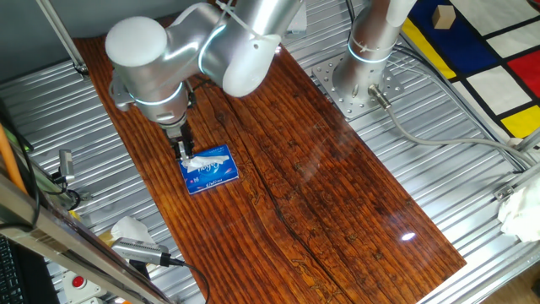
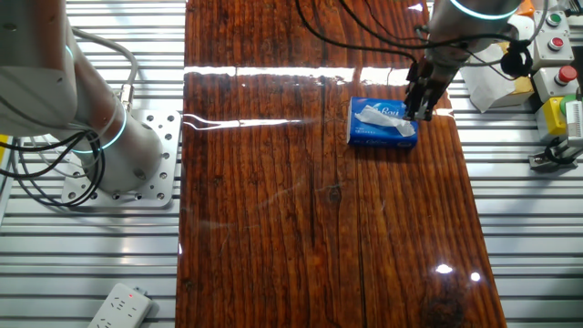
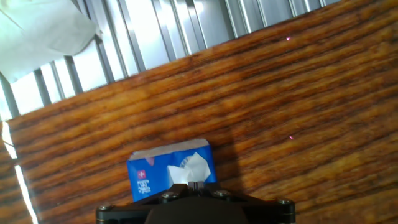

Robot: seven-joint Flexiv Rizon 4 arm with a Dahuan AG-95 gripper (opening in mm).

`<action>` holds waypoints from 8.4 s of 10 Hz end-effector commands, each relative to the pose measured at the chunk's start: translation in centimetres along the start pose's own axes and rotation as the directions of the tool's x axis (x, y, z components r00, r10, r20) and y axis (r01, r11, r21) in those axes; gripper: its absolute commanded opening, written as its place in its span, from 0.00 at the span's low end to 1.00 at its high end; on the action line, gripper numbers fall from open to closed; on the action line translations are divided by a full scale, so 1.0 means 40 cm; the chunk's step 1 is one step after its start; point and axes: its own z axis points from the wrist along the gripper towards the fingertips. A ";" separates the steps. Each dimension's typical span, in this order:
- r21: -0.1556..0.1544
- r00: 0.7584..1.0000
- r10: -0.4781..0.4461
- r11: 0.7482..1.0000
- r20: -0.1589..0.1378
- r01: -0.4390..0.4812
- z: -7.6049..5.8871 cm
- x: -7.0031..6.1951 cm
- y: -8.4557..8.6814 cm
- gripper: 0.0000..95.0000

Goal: Pull out a napkin

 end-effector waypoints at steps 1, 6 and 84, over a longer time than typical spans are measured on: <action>-0.021 0.995 -0.051 0.998 0.085 0.053 -0.003 0.005 -0.004 0.00; -0.033 0.969 -0.142 0.988 0.204 0.152 -0.003 0.005 -0.004 0.20; -0.135 0.998 -0.047 0.989 0.036 0.052 0.011 -0.027 0.022 0.00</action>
